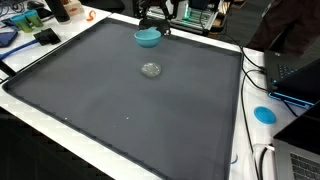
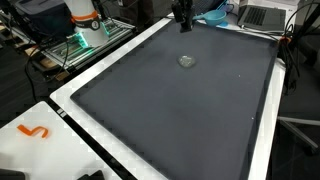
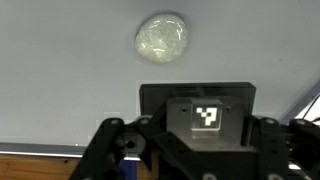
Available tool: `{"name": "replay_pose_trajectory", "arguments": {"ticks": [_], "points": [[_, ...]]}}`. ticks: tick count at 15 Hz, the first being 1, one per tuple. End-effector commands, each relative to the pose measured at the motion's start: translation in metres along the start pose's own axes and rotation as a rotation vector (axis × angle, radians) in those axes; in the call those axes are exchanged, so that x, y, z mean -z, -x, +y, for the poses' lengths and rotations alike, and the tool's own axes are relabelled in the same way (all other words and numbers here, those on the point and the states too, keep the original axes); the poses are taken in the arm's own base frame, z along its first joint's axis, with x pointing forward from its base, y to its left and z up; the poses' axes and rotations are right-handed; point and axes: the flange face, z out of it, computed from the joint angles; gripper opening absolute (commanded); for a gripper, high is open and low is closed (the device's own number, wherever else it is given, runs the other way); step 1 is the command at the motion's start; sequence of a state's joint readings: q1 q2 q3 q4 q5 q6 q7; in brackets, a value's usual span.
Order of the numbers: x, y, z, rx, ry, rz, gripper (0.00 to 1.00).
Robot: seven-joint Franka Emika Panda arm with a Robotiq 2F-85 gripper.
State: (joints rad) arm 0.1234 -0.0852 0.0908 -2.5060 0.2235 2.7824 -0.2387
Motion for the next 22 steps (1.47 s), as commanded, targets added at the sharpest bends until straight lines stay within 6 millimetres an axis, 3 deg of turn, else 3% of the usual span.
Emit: {"name": "replay_pose_trajectory", "arguments": {"ticks": [1,13,22], "points": [[0.002,-0.001,-0.016,0.005,0.036,-0.033,0.28],[0.001,-0.026,-0.059,0.013,0.148,-0.167,0.28],[-0.007,-0.053,-0.079,0.025,0.206,-0.256,0.28]]}}
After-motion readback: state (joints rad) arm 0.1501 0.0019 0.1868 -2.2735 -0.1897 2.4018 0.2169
